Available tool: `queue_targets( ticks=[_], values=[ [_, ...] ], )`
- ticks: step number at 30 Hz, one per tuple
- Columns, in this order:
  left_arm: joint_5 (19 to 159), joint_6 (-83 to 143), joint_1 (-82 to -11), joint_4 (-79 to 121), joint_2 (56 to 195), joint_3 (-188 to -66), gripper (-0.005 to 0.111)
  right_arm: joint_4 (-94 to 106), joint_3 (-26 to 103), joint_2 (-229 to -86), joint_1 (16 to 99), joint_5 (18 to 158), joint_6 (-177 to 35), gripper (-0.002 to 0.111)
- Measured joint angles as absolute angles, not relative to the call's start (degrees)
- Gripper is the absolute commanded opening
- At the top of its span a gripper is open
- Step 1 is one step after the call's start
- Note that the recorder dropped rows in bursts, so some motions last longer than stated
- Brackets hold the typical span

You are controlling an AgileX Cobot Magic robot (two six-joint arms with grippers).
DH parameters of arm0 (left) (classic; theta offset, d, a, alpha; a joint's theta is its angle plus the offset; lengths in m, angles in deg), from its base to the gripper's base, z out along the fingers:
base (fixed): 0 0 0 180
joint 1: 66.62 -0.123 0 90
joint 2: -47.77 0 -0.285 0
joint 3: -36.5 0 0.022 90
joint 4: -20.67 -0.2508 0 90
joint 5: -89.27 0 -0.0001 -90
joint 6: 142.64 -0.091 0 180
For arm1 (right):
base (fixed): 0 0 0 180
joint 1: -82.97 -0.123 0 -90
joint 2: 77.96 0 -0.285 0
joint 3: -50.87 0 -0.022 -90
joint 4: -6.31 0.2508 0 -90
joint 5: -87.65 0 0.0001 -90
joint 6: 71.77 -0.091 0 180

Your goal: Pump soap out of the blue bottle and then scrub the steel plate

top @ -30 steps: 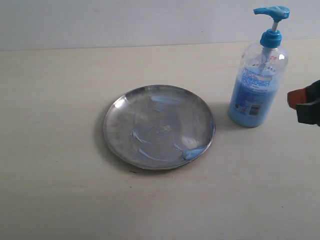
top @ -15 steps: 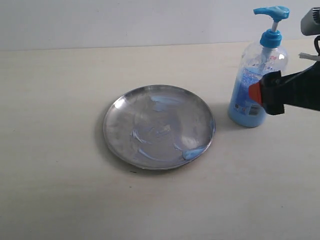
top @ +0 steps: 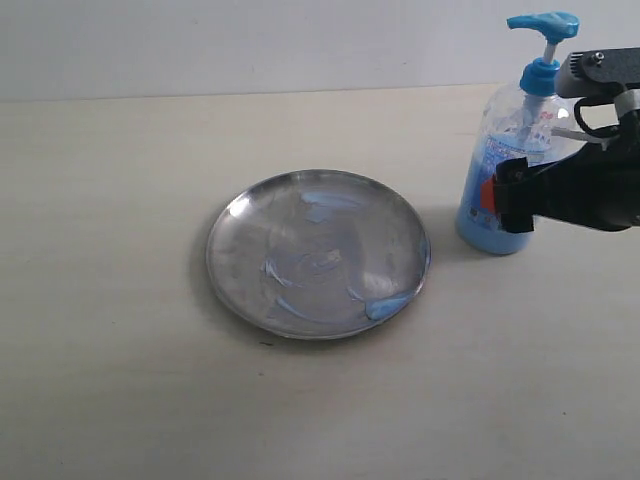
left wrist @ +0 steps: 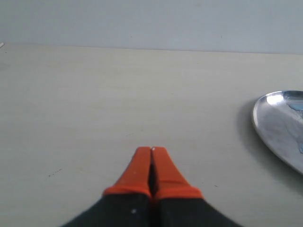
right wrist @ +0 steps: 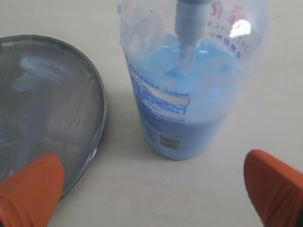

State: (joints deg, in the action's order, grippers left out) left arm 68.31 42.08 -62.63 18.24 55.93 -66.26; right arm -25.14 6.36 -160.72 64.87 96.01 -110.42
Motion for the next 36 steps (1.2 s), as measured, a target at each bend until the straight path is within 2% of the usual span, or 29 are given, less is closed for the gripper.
queue_targets(
  ticks=[12, 22, 26, 36],
  values=[
    [68.3, 42.1, -62.6, 18.2, 55.9, -66.3, 0.000, -48.2, 6.4, -167.8, 64.9, 94.5, -131.8, 0.101],
    [68.3, 42.1, -62.6, 18.2, 55.9, -66.3, 0.000, -88.5, 6.4, -168.2, 64.9, 100.8, -173.7, 0.100],
    [68.3, 42.1, -62.6, 18.2, 55.9, -66.3, 0.000, -92.2, 6.4, -168.5, 64.9, 102.0, -180.1, 0.100],
    [68.3, 42.1, -62.6, 18.2, 55.9, -66.3, 0.000, -93.0, 6.6, -171.1, 65.0, 100.4, -180.7, 0.100]
  ],
)
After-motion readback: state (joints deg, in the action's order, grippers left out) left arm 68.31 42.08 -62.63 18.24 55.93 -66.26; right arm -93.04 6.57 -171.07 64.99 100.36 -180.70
